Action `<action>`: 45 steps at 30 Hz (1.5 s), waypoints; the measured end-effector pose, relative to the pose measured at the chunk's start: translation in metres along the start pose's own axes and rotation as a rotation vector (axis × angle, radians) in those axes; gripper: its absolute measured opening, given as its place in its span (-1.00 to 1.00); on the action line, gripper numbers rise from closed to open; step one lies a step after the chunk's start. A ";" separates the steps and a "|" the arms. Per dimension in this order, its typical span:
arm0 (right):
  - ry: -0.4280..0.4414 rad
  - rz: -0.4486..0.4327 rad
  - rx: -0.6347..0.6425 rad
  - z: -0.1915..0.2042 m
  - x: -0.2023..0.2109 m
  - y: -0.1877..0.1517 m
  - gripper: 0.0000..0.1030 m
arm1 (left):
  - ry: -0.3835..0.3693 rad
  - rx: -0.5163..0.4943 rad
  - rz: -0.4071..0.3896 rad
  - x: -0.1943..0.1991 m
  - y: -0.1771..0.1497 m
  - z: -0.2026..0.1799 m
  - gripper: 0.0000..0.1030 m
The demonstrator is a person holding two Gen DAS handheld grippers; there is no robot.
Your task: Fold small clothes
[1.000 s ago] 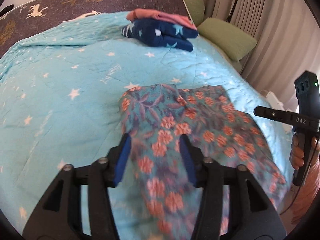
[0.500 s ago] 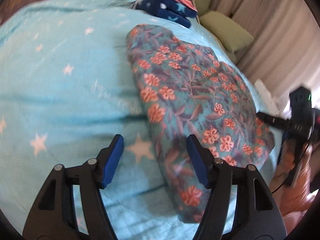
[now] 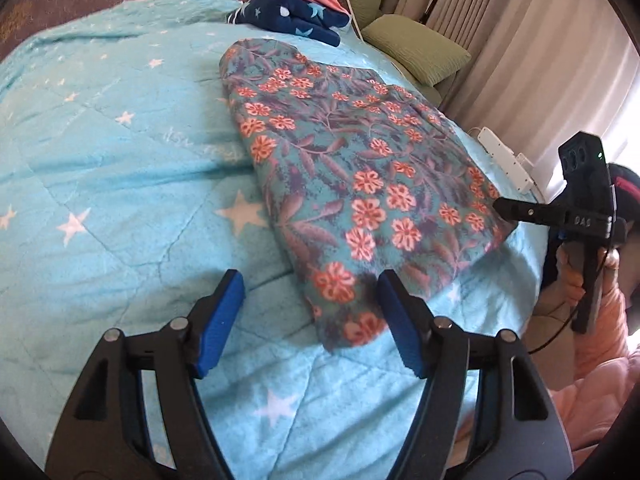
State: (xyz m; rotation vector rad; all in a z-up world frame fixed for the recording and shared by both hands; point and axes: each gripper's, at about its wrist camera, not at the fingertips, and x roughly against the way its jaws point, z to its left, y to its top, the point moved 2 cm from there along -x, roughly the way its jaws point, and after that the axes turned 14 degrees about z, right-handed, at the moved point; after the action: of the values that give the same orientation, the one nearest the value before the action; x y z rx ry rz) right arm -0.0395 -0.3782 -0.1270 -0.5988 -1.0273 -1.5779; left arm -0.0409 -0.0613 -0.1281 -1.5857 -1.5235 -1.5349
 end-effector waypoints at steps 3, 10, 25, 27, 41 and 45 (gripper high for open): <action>0.001 0.011 0.005 -0.001 0.004 0.005 0.16 | -0.051 0.011 -0.019 0.014 0.007 0.003 0.36; 0.114 -0.029 -0.058 -0.020 0.003 0.052 0.19 | -0.024 0.040 -0.059 0.002 0.058 0.016 0.40; 0.293 0.038 -0.030 -0.027 -0.047 0.131 0.29 | -0.124 0.036 -0.008 -0.048 0.130 0.044 0.41; 0.315 0.054 -0.015 -0.027 -0.054 0.140 0.29 | -0.146 0.014 -0.007 -0.053 0.138 0.044 0.41; 0.207 -0.040 0.105 0.018 -0.042 0.156 -0.73 | -0.092 -0.064 -0.141 -0.020 0.165 0.024 -0.76; 0.106 -0.188 0.210 0.057 0.013 0.142 -0.74 | -0.067 -0.139 -0.288 0.042 0.163 -0.006 -0.76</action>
State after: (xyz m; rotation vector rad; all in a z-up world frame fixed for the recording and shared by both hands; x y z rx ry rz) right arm 0.0841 -0.3387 -0.0456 -0.2782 -1.1778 -1.6197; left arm 0.0928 -0.0969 -0.0314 -1.5584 -1.7790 -1.7926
